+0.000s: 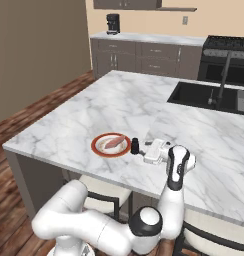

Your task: Retrieve the shaker from the cabinet and place it next the steak on a plate on the dining table.

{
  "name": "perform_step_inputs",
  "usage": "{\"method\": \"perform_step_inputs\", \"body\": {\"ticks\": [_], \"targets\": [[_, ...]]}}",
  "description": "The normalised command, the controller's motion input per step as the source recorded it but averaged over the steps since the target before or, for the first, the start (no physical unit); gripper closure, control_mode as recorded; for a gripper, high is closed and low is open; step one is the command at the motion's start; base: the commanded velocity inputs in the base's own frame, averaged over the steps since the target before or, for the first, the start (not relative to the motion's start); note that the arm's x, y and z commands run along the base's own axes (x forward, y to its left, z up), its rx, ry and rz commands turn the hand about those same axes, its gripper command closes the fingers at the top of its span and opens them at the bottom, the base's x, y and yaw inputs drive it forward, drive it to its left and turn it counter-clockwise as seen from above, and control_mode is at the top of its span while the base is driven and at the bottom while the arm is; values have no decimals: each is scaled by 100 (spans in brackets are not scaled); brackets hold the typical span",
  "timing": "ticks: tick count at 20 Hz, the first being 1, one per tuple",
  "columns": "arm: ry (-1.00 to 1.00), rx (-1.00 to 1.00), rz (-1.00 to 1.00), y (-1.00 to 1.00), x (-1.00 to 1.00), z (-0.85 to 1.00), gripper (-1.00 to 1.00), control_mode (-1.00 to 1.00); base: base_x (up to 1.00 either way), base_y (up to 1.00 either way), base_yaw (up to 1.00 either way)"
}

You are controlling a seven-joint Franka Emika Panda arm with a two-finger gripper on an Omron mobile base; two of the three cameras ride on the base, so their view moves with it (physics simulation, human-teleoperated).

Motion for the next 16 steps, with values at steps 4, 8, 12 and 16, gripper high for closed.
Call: {"method": "perform_step_inputs", "body": {"ticks": [4, 8, 12, 16], "targets": [[-9, 12, -10, 0, -100, 64, -100, -100, 0, 0, 0], [-6, 8, -12, 6, -100, 67, -100, -100, 0, 0, 0], [-2, 0, -10, 7, -100, 87, -100, -100, 0, 0, 0], [-7, 0, -3, 26, -100, 100, -100, -100, 0, 0, 0]]}}
